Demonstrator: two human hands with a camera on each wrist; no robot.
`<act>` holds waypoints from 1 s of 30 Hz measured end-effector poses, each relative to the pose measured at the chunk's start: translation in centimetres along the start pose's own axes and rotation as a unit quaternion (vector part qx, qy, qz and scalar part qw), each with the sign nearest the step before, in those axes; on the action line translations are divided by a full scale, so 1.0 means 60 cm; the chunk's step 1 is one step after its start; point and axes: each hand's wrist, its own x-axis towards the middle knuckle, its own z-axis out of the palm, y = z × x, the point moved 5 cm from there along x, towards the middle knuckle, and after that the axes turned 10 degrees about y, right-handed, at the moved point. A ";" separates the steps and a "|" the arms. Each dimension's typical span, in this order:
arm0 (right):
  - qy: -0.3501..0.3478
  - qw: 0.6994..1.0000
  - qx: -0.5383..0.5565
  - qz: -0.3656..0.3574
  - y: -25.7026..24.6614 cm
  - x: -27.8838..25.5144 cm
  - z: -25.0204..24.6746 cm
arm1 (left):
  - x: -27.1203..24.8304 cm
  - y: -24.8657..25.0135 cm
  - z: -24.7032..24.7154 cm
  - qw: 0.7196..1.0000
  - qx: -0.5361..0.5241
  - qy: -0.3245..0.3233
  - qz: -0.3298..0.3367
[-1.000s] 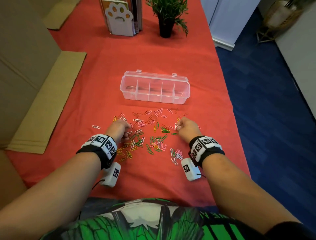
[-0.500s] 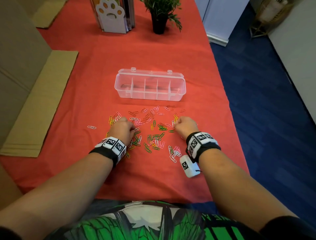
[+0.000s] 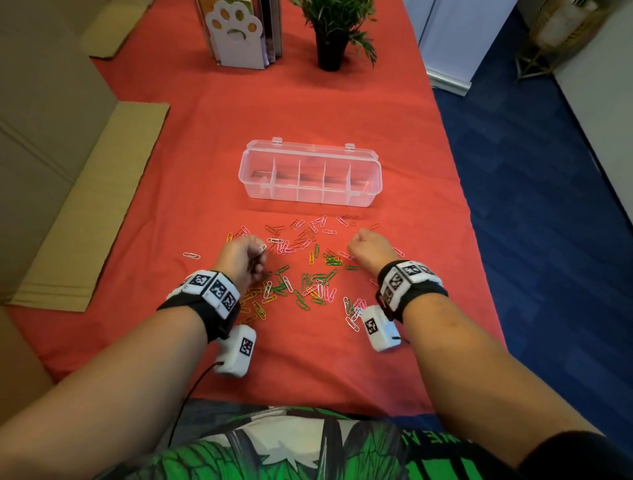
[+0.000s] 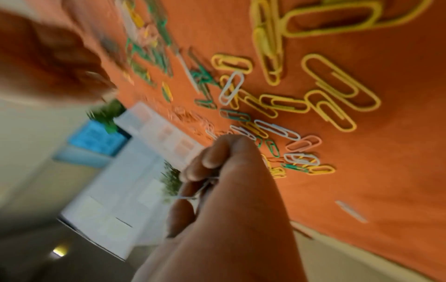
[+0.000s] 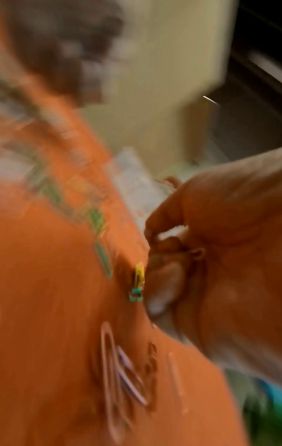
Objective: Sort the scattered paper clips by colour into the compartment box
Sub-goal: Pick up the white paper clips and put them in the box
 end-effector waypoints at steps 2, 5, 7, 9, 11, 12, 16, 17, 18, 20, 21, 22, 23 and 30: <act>-0.053 0.946 0.314 0.064 0.002 -0.010 0.004 | -0.017 0.014 0.003 0.993 -0.100 -0.062 -0.015; -0.087 0.762 0.622 0.157 0.016 -0.028 0.011 | -0.019 0.018 0.000 0.982 -0.160 -0.095 -0.044; -0.090 0.761 0.619 0.172 0.018 -0.038 0.020 | -0.013 0.015 -0.001 0.987 -0.132 -0.073 -0.052; -0.075 0.805 0.557 0.192 0.018 -0.039 0.035 | -0.007 0.014 -0.001 0.999 0.012 -0.030 0.007; -0.050 0.915 0.365 0.163 0.012 -0.040 0.044 | -0.002 0.014 -0.005 0.964 0.236 0.022 0.119; -0.046 0.965 0.227 0.123 0.009 -0.043 0.049 | -0.003 0.015 -0.005 0.932 0.317 0.036 0.173; -0.006 0.997 -0.075 0.016 -0.005 -0.072 0.058 | -0.026 0.003 0.021 0.819 0.501 -0.043 0.277; 0.007 0.996 -0.093 0.000 -0.008 -0.078 0.064 | -0.031 -0.005 0.029 0.787 0.540 -0.065 0.293; 0.021 0.993 -0.110 -0.023 -0.013 -0.081 0.070 | -0.035 -0.012 0.035 0.756 0.570 -0.078 0.312; 0.032 0.988 -0.136 -0.067 -0.023 -0.085 0.087 | -0.035 -0.024 0.040 0.720 0.603 -0.085 0.334; 0.036 0.985 -0.144 -0.082 -0.027 -0.088 0.094 | -0.033 -0.030 0.040 0.716 0.607 -0.080 0.335; 0.040 0.984 -0.149 -0.091 -0.030 -0.091 0.100 | -0.031 -0.034 0.039 0.713 0.612 -0.074 0.334; 0.045 0.982 -0.157 -0.097 -0.032 -0.094 0.104 | -0.029 -0.036 0.039 0.712 0.615 -0.070 0.333; 0.032 0.983 -0.162 -0.081 -0.029 -0.092 0.082 | -0.024 -0.025 0.025 0.774 0.546 -0.030 0.318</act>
